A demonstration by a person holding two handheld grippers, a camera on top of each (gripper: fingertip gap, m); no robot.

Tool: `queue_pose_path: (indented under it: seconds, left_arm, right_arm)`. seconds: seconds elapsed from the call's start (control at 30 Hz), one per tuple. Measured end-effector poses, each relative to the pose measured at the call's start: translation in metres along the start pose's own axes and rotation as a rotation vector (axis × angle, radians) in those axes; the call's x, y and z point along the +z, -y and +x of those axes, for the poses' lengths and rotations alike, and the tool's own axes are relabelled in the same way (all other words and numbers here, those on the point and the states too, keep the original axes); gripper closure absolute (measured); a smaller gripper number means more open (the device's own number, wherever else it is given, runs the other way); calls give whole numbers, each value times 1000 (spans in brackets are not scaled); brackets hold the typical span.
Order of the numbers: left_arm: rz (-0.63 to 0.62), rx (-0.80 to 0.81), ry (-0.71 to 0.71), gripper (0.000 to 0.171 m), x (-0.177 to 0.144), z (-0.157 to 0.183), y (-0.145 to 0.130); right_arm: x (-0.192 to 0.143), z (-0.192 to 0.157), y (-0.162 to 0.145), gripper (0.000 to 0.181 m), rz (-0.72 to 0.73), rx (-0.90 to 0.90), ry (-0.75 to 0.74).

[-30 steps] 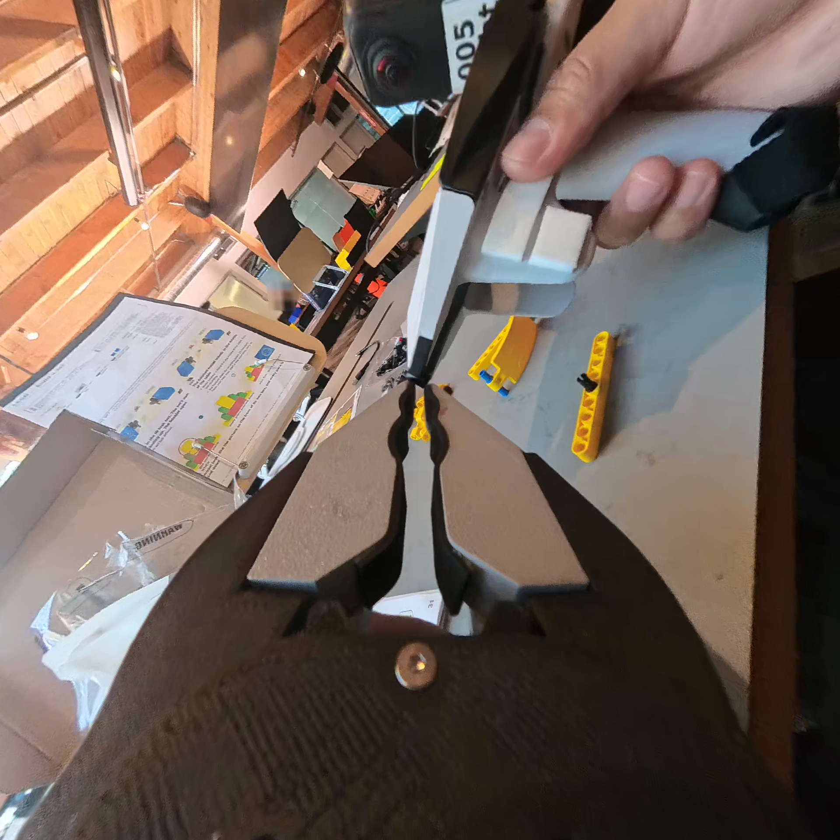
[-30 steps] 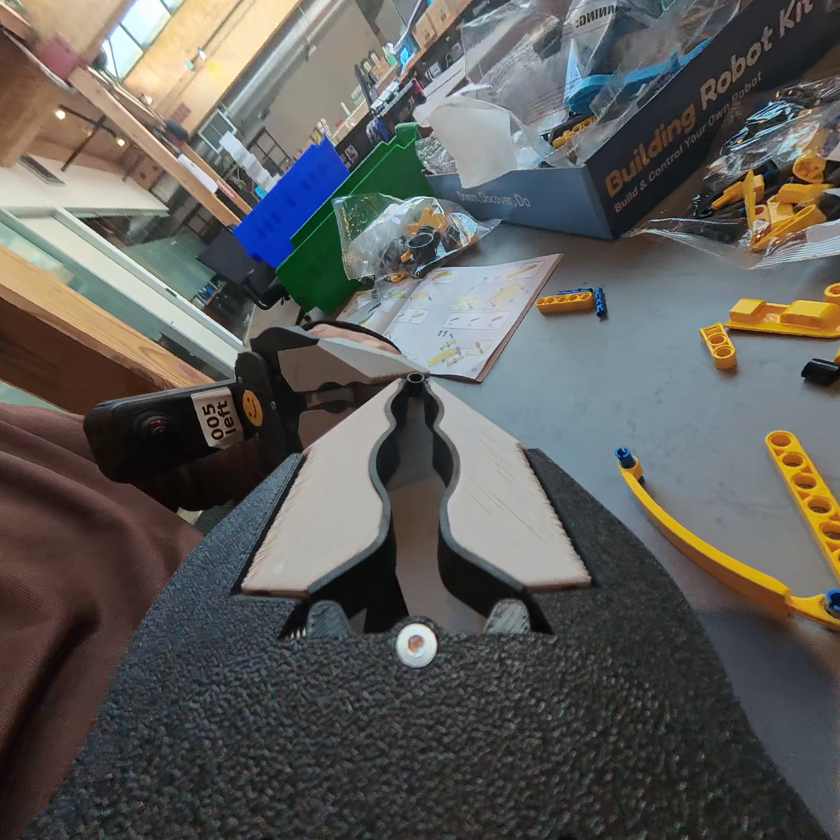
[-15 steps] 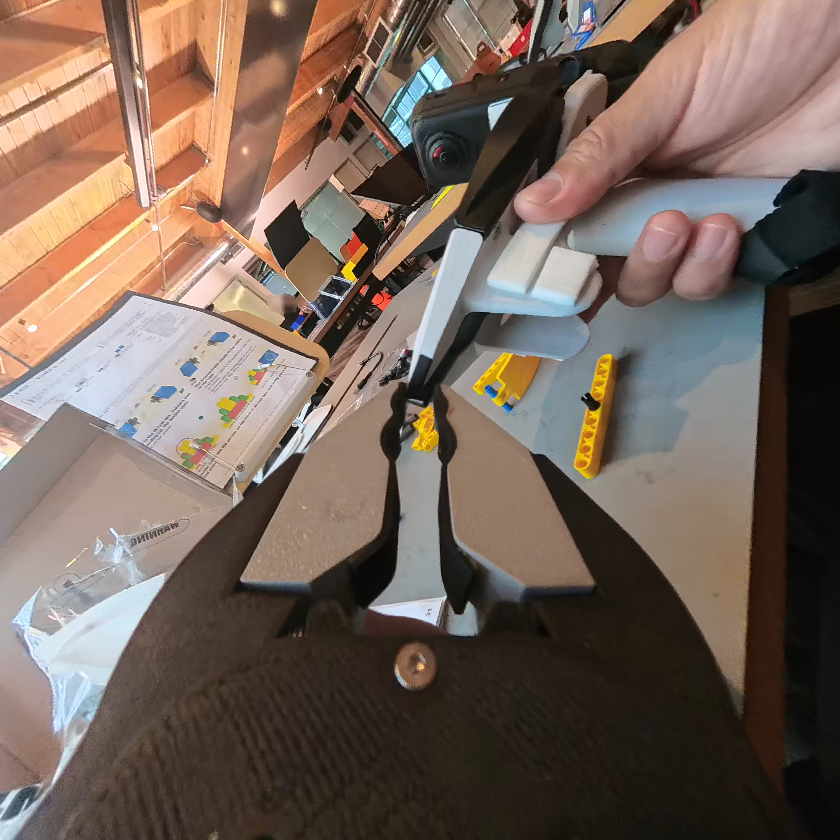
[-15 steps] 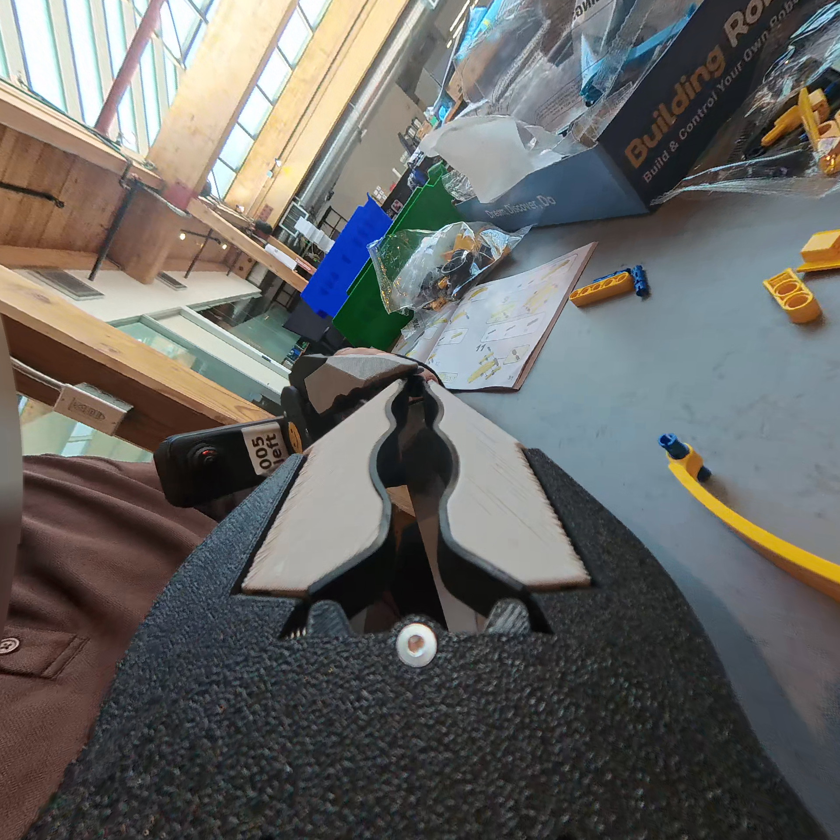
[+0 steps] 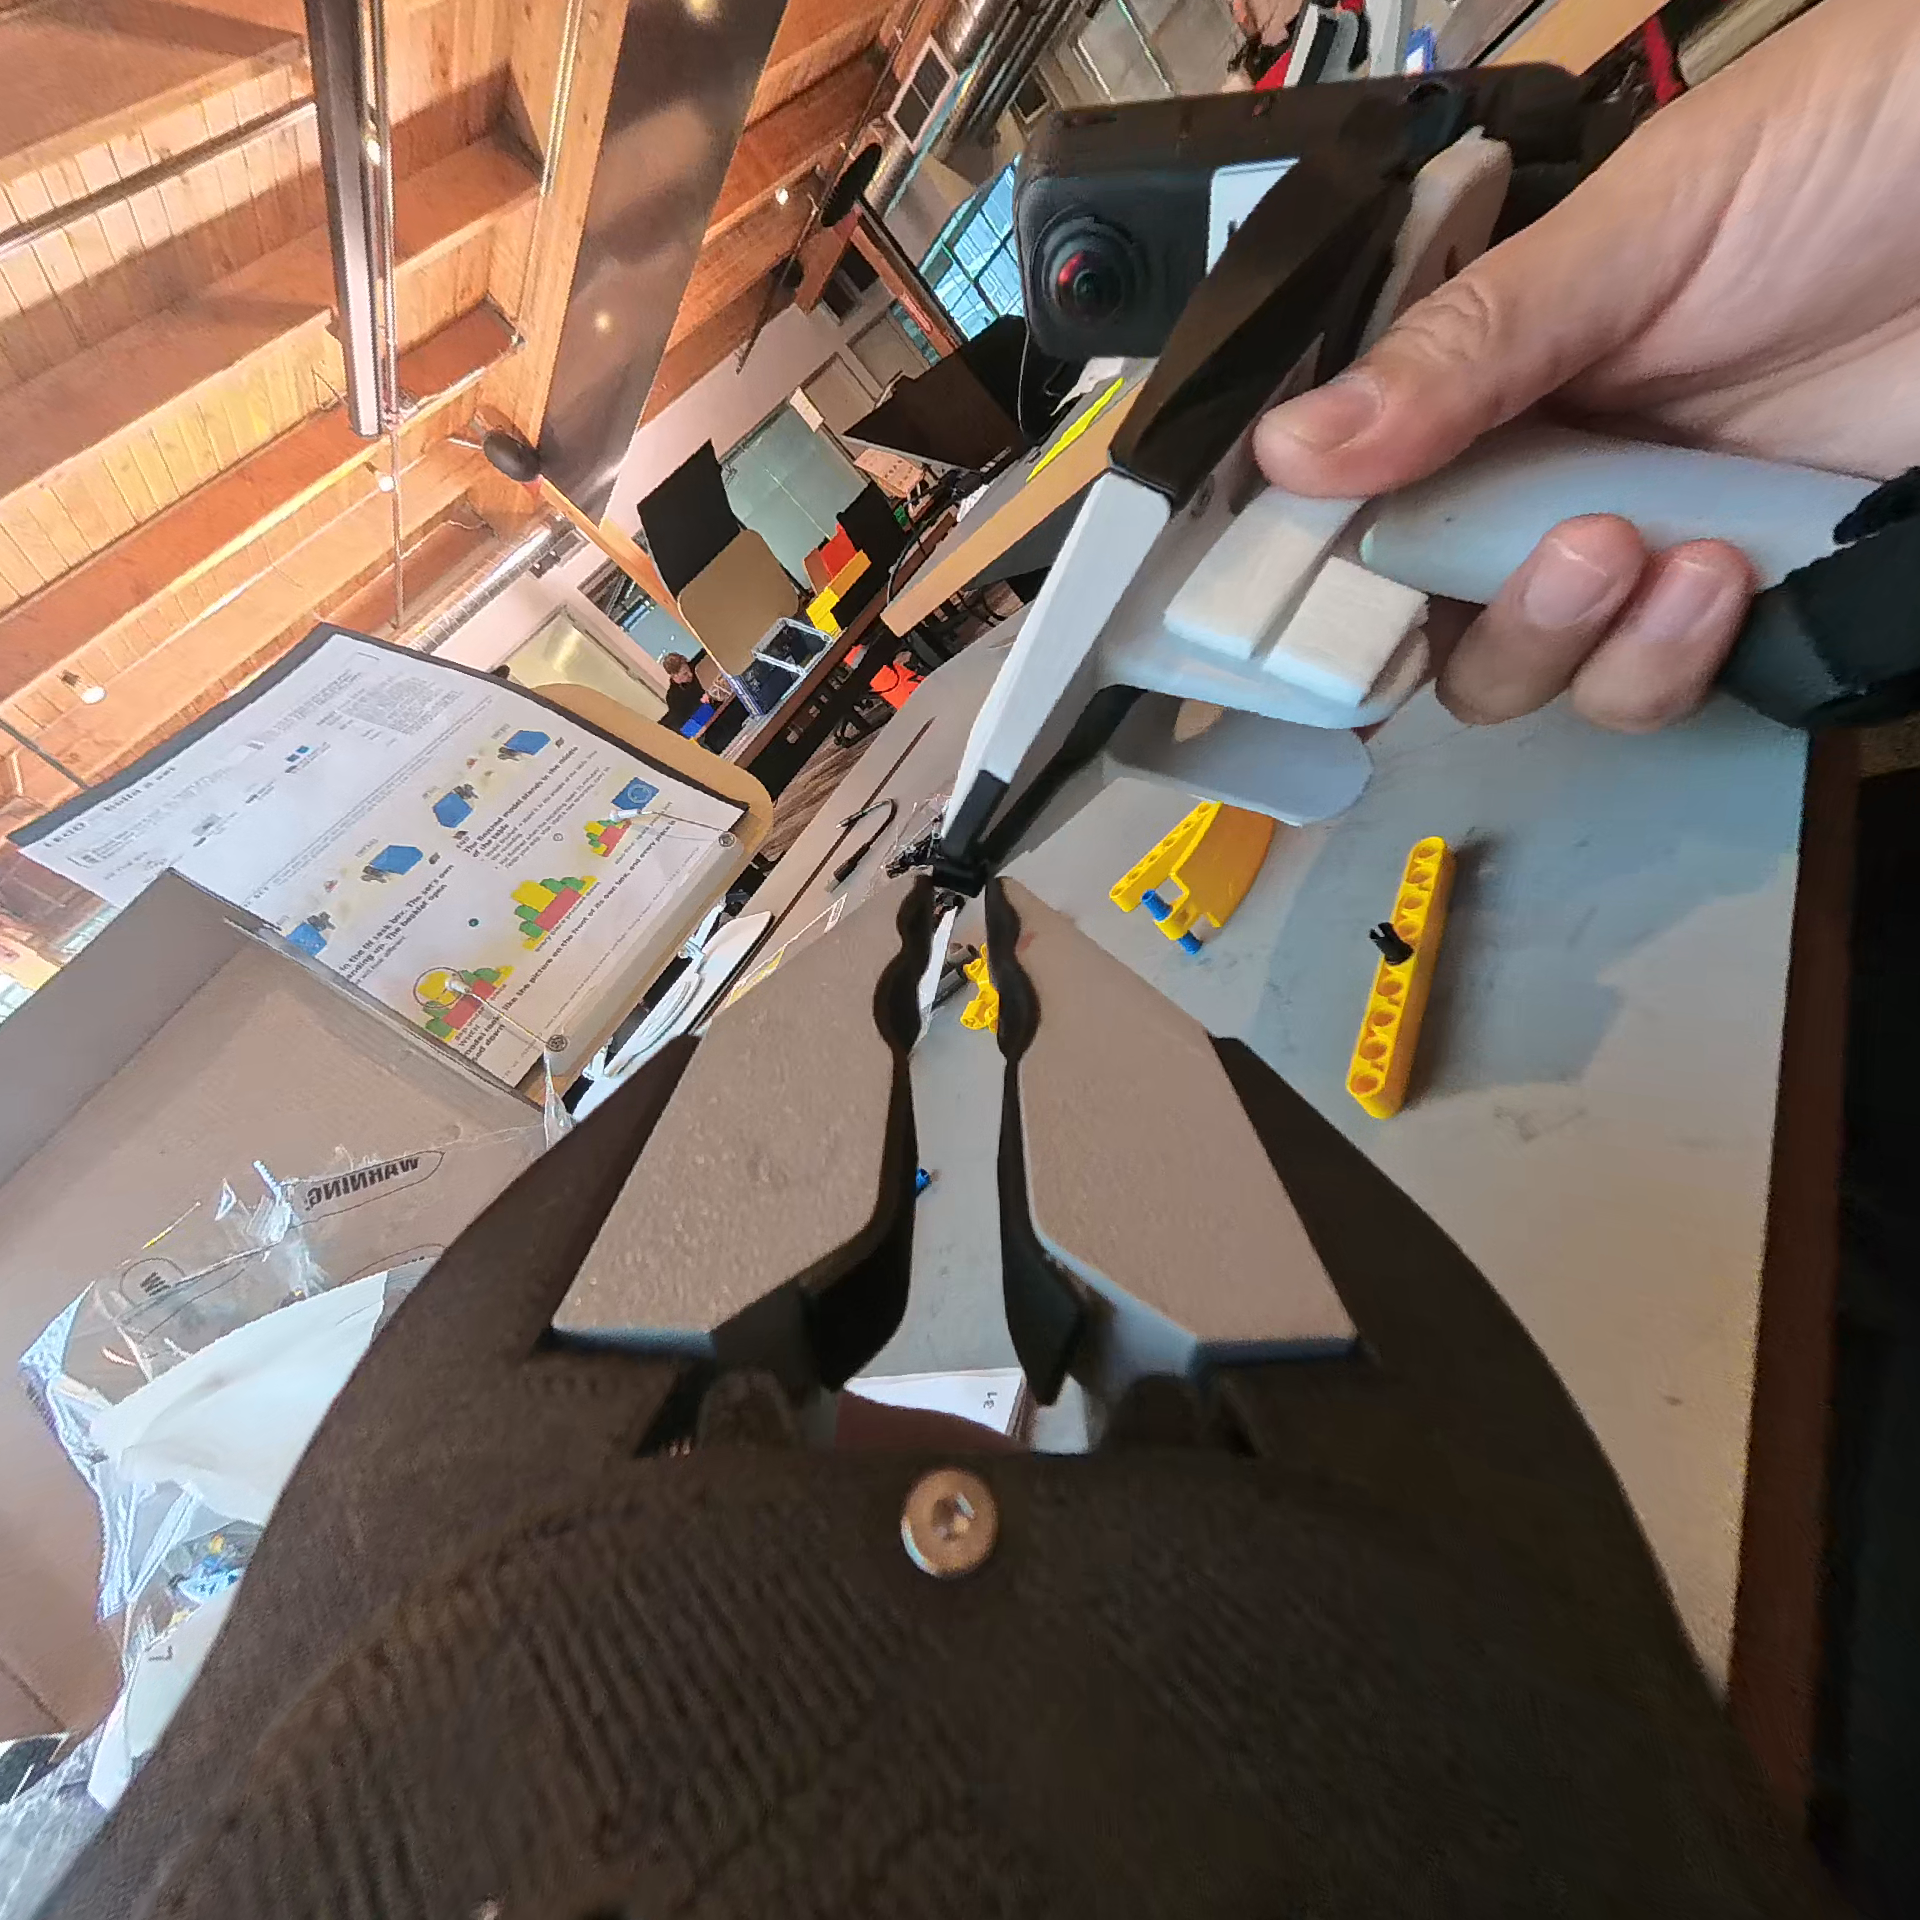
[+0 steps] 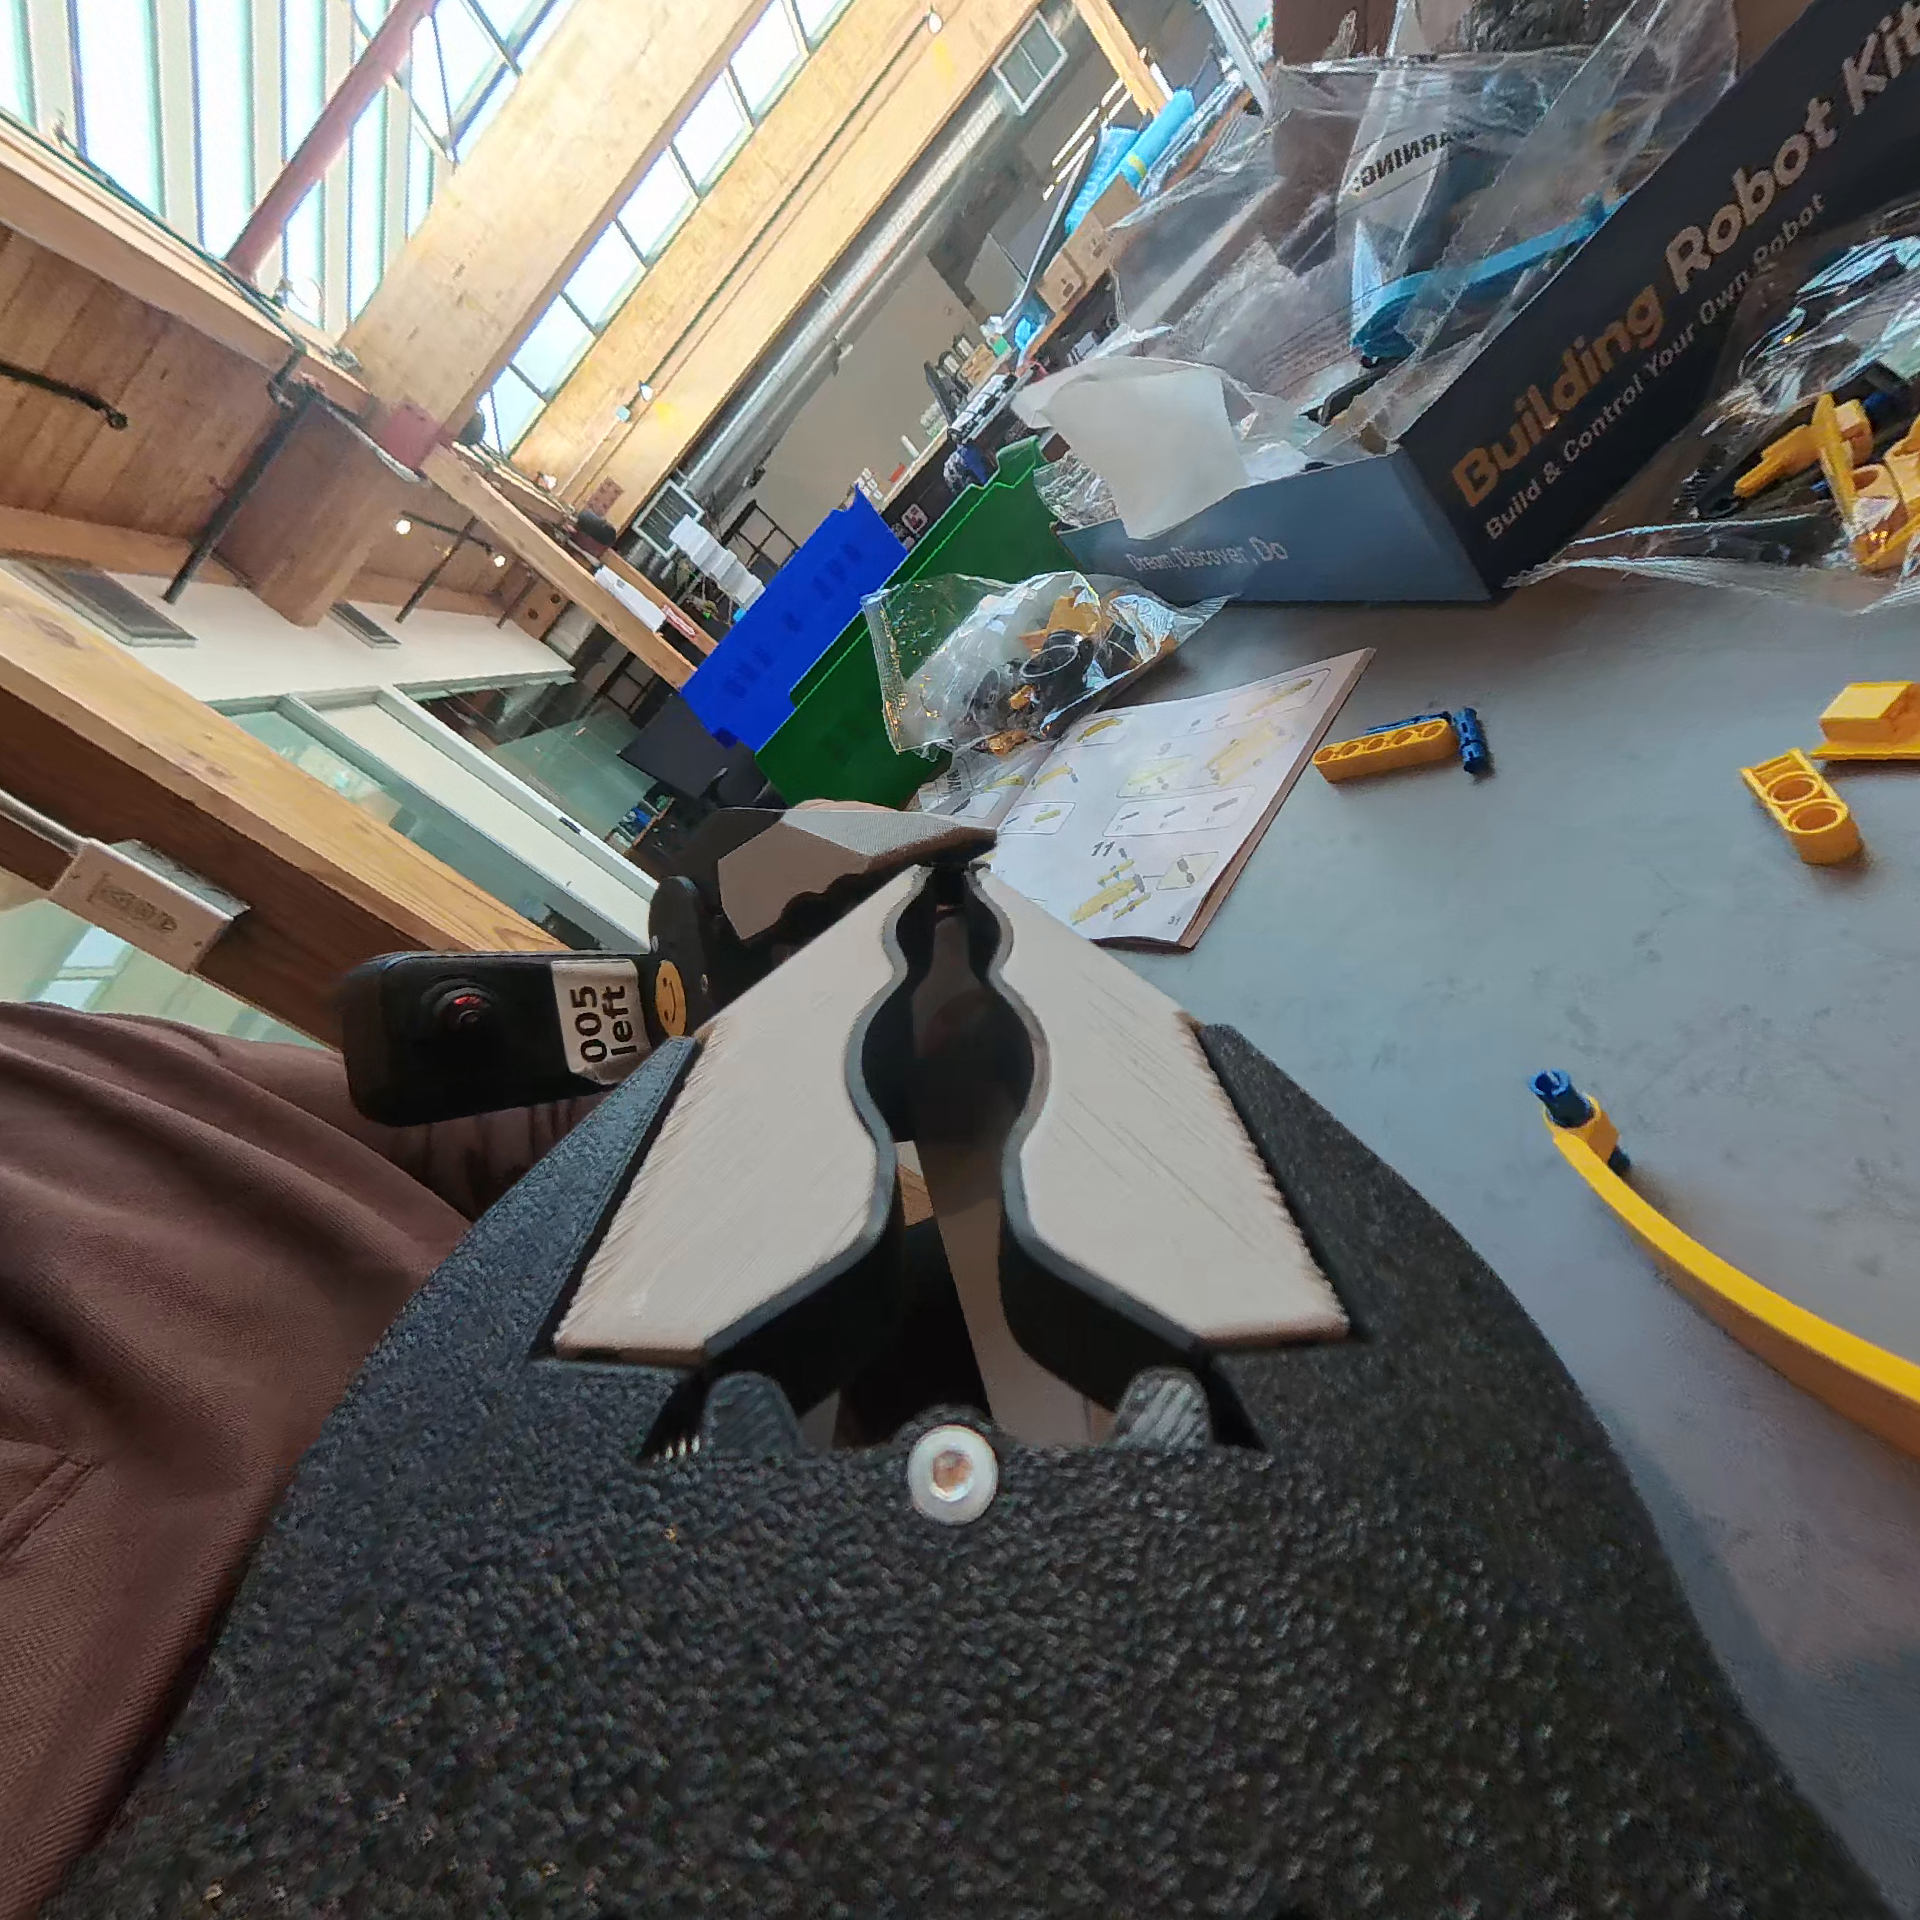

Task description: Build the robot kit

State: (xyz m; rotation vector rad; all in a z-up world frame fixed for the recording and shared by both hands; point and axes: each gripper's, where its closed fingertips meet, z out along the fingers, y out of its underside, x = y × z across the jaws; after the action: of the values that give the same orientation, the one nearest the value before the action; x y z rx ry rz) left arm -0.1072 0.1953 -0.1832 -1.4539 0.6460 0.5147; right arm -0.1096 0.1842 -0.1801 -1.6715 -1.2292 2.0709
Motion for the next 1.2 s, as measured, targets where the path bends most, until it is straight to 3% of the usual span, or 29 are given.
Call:
queue_pose_path:
  seconds: [0.73,1.2]
  left_arm:
    - [-28,8,-63,167,2,7,-3]
    - [-31,27,-50,167,3,8,-3]
  right_arm:
    - [-3,5,-5,177,-74,-107,-47]
    - [-3,6,-6,177,-64,-82,-28]
